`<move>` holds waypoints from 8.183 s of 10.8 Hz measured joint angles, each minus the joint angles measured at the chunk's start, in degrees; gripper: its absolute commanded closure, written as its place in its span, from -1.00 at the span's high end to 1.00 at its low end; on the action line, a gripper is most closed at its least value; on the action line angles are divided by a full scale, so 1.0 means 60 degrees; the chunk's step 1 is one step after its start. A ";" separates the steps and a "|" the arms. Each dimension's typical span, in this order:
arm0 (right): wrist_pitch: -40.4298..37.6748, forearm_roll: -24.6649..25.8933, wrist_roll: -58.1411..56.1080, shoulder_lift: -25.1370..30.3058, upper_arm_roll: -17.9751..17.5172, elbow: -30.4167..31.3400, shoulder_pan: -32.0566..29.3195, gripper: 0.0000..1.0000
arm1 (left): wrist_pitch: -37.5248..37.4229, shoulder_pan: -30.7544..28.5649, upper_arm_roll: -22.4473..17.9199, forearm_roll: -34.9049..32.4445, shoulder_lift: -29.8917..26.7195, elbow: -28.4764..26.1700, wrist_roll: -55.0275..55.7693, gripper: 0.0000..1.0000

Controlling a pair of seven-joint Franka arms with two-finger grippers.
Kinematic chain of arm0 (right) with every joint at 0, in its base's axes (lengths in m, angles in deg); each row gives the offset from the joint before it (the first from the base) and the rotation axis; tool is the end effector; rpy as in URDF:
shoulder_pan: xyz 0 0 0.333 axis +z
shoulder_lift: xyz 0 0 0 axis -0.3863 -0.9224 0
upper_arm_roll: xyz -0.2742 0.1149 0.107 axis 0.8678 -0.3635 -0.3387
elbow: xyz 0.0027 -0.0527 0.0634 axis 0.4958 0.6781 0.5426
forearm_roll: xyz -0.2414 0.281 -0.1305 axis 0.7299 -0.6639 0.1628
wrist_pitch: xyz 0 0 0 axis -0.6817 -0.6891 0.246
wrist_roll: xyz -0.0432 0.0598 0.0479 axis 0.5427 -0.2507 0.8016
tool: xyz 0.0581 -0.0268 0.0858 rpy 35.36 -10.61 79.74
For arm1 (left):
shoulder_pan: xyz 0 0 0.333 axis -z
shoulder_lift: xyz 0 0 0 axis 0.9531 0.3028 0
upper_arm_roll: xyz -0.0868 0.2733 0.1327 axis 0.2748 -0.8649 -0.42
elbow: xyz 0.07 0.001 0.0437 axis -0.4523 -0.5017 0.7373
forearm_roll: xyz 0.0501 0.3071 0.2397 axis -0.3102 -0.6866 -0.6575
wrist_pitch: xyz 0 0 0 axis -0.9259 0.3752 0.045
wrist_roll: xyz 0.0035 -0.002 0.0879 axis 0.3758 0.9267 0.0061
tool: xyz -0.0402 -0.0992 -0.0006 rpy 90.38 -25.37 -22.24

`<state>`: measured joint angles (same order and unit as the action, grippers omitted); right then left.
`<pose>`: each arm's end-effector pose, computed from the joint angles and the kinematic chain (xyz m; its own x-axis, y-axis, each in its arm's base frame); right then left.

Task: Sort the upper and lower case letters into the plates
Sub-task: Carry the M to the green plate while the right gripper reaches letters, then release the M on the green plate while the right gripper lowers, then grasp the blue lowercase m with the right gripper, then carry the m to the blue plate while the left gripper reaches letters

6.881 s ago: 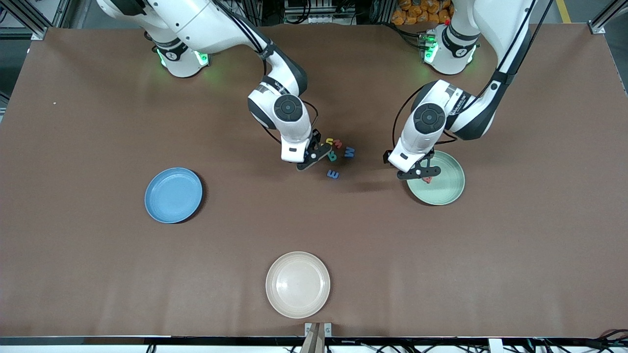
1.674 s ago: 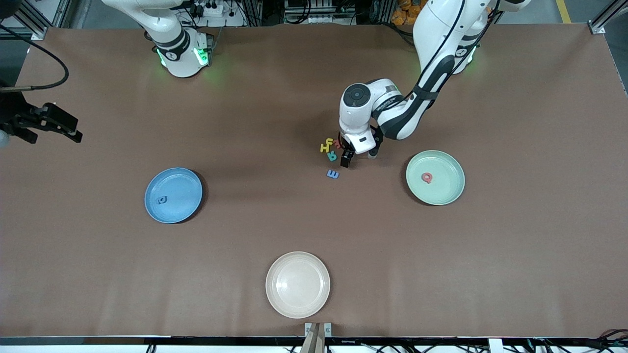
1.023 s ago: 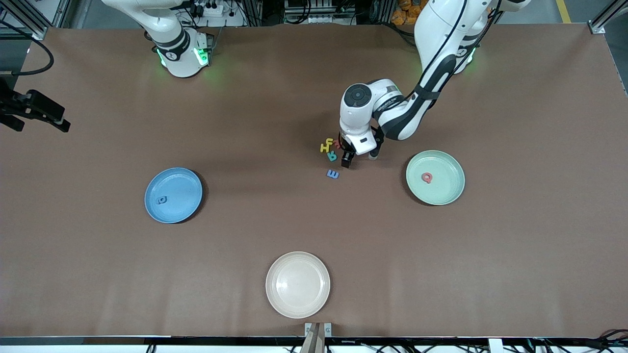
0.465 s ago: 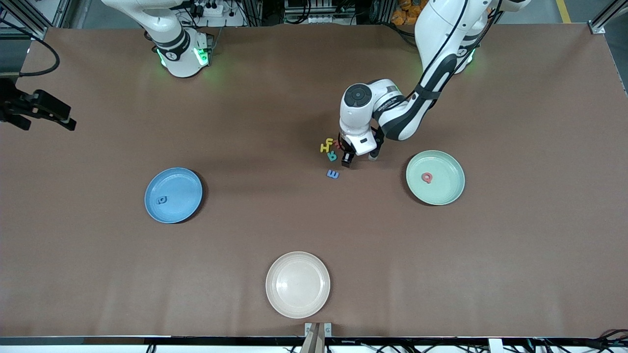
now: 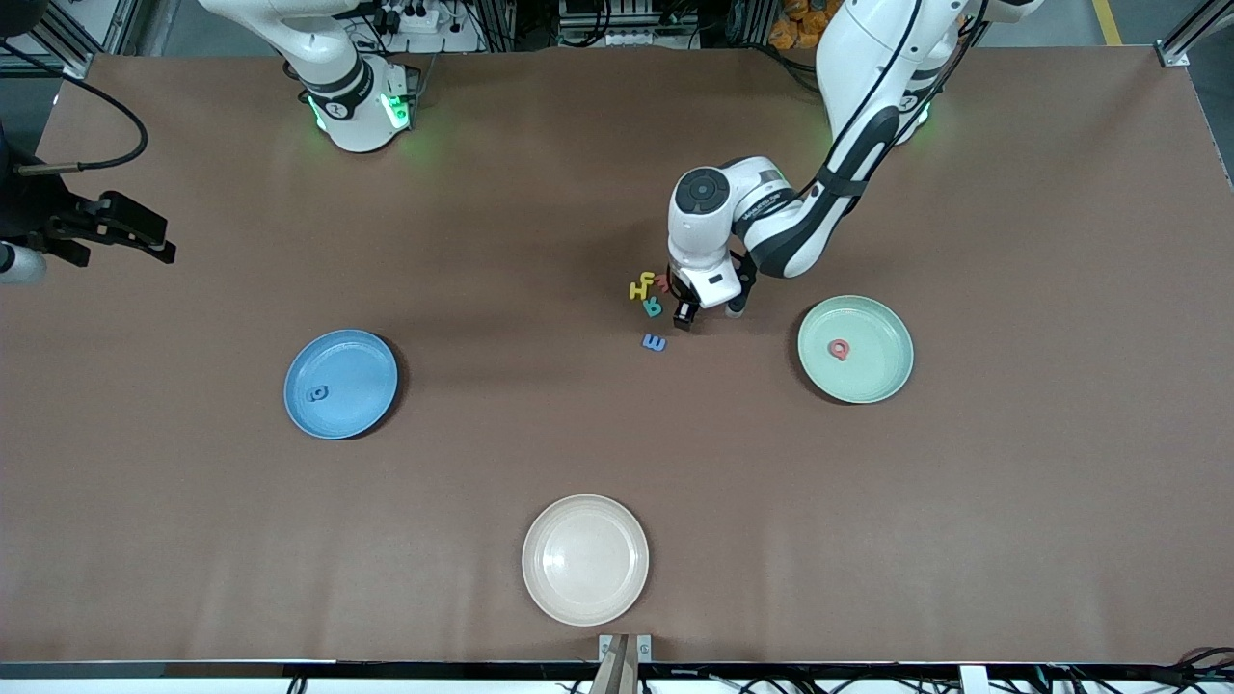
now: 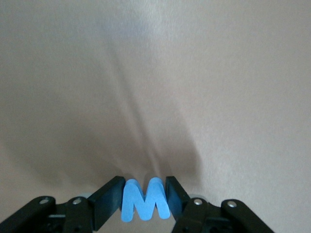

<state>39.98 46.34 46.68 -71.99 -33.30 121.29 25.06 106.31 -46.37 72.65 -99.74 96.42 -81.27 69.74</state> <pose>0.5575 0.0074 0.6313 0.9990 0.0281 -0.0348 0.0272 -0.9993 -0.0250 0.4078 -0.4101 0.1685 0.3634 0.9295 0.0629 0.9304 -0.3655 0.0258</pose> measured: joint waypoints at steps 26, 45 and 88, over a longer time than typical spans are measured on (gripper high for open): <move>0.1758 -0.0201 0.1545 -0.0537 -0.0289 0.0671 0.1896 1.00 | -0.4388 -0.2753 0.0003 0.0815 -0.1316 0.0878 -1.1432 -0.86; 0.7232 0.1076 0.0468 -0.7462 -0.1235 -0.1356 0.7031 0.44 | -0.3819 -0.3717 0.0308 0.1770 -0.1404 0.0601 -1.4207 1.00; 0.4726 0.0600 -0.0313 -0.4061 -0.0387 0.3091 0.0508 1.00 | -0.0517 -0.0331 0.0845 0.1974 0.0178 0.0106 -0.7323 1.00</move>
<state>68.34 49.94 44.81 -96.36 -35.62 139.84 28.11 103.21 -48.35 77.73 -87.90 97.49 -80.63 25.80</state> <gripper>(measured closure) 0.485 0.000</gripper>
